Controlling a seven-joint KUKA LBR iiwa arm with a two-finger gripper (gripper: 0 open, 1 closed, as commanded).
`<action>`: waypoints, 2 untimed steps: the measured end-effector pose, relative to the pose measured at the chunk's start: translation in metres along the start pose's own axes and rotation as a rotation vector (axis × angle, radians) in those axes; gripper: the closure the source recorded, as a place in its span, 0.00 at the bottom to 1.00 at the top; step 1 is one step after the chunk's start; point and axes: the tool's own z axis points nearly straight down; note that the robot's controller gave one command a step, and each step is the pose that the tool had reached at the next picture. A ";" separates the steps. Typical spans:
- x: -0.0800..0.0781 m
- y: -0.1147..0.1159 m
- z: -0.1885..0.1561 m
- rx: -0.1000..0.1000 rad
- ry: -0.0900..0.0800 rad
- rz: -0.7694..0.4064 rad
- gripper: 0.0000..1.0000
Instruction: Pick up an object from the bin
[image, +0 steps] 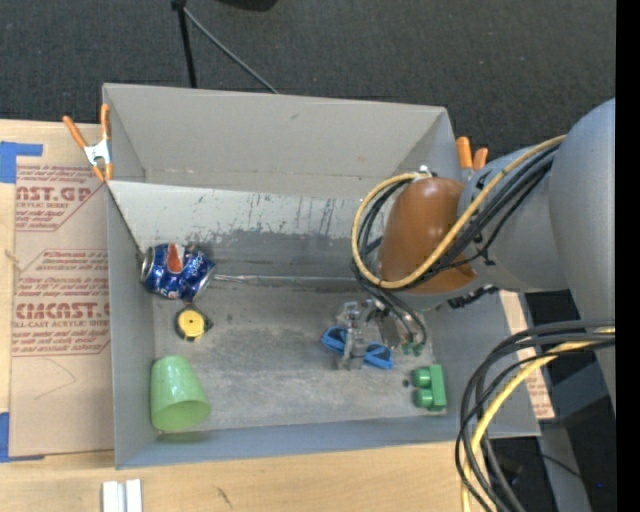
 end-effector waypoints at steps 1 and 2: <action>-0.019 0.007 -0.188 0.000 -0.011 0.029 1.00; -0.018 0.007 -0.183 0.000 -0.003 0.029 0.00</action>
Offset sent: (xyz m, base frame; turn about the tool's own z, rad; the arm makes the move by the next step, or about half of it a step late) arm 0.0161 0.0072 0.1825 0.0303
